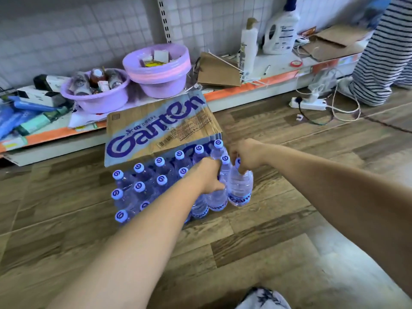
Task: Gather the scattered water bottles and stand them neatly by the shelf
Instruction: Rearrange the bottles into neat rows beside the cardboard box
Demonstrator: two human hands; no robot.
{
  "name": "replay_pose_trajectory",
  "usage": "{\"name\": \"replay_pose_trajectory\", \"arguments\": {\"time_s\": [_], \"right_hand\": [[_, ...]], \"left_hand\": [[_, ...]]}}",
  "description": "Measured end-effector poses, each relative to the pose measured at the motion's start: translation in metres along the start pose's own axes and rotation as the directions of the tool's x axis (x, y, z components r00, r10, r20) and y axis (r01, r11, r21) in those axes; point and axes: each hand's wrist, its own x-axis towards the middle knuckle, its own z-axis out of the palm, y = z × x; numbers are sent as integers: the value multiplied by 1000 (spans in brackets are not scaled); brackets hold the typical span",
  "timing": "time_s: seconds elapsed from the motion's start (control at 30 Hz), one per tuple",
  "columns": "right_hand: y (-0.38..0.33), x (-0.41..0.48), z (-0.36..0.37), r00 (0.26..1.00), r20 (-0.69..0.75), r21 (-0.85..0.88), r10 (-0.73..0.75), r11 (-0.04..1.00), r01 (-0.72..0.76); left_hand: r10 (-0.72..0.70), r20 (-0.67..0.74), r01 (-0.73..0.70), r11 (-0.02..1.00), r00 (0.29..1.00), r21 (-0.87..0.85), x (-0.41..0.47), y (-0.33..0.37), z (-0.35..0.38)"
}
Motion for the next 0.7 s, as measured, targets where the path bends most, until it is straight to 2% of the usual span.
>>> {"name": "replay_pose_trajectory", "arguments": {"time_s": [0.2, 0.33, 0.6, 0.7], "right_hand": [[11, 27, 44, 999, 50, 16, -16, 1000, 15], [21, 42, 67, 1000, 17, 18, -15, 1000, 14], [28, 62, 86, 1000, -6, 18, -12, 1000, 12], [28, 67, 92, 999, -34, 22, -2, 1000, 3]], "left_hand": [[-81, -2, 81, 995, 997, 51, 18, -10, 40], [-143, -37, 145, 988, 989, 52, 33, -12, 56], [-204, 26, 203, 979, 979, 29, 52, -24, 87], [-229, 9, 229, 973, 973, 26, 56, -25, 89]]}}
